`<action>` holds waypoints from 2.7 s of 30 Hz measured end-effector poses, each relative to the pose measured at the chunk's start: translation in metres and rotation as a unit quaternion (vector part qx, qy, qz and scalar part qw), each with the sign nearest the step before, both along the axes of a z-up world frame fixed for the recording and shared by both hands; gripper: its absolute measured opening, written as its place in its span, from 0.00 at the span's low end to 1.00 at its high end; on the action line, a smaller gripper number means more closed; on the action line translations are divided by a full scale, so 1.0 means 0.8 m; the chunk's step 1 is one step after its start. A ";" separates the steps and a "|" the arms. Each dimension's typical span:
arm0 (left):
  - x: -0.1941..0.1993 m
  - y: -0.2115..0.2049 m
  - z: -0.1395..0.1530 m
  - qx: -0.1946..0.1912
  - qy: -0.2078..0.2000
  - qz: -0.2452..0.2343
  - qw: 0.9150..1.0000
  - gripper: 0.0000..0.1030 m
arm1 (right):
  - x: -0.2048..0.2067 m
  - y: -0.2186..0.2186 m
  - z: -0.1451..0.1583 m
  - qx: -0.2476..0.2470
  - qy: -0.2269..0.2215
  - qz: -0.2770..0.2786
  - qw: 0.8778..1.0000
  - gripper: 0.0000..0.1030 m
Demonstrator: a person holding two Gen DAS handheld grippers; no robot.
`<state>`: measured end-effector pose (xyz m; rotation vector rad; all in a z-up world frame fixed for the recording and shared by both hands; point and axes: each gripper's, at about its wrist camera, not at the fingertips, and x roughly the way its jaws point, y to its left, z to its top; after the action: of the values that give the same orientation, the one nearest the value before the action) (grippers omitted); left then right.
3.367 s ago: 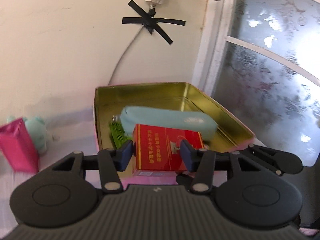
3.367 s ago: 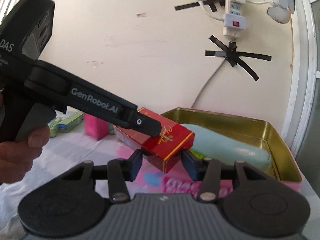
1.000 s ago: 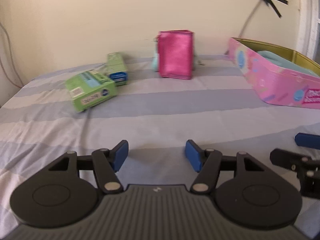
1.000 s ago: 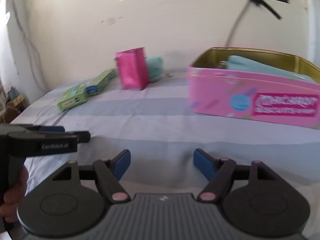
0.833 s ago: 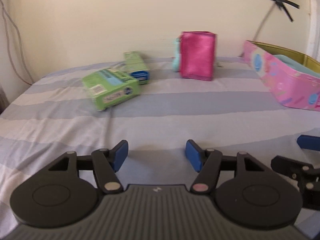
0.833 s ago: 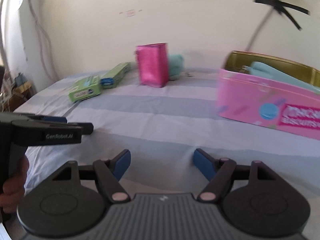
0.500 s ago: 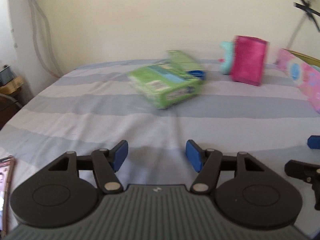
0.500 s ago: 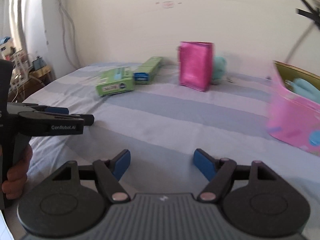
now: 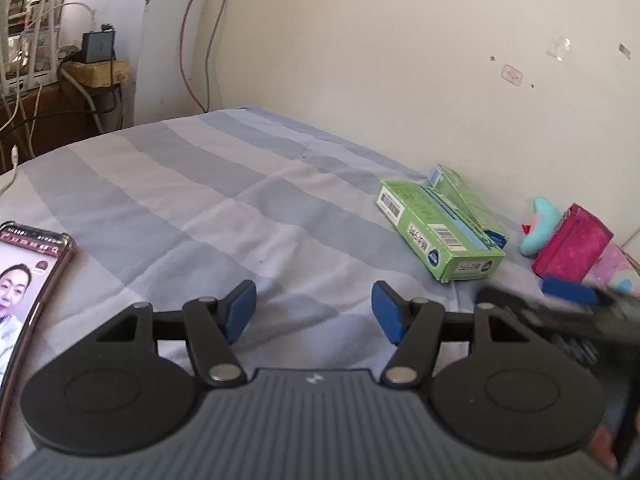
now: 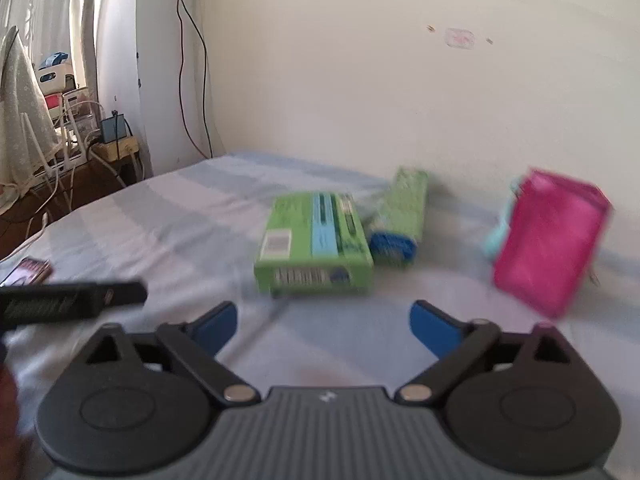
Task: Organize objects
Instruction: 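Grasp the green medicine box with the right gripper, then carry the green box into the pink tin and open the right gripper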
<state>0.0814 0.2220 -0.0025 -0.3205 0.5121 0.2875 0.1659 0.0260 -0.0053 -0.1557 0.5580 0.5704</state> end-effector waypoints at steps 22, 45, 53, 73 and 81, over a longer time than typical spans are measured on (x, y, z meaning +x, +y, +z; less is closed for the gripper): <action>0.011 -0.007 -0.003 0.006 0.007 -0.047 0.999 0.66 | -0.085 -0.139 -0.012 -0.001 0.066 0.041 0.997 0.82; 0.009 -0.260 0.027 -0.027 0.042 -0.402 0.914 0.69 | -0.250 -0.426 0.006 0.072 0.001 -0.246 0.967 0.83; 0.017 -0.296 0.008 -0.058 0.096 -0.419 0.901 0.62 | -0.236 -0.380 -0.006 0.049 0.011 -0.166 0.985 0.79; 0.054 -0.378 0.109 -0.041 -0.005 -0.446 0.894 0.59 | -0.206 -0.424 0.056 0.073 -0.088 -0.201 0.973 0.56; 0.137 -0.481 0.112 0.015 0.004 -0.466 0.885 0.59 | -0.123 -0.491 0.048 0.060 -0.074 -0.260 0.961 0.57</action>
<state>0.1910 -0.1626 0.0873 -0.0151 0.6142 -0.6421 0.0677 -0.3671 0.0331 0.0657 0.3940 0.0771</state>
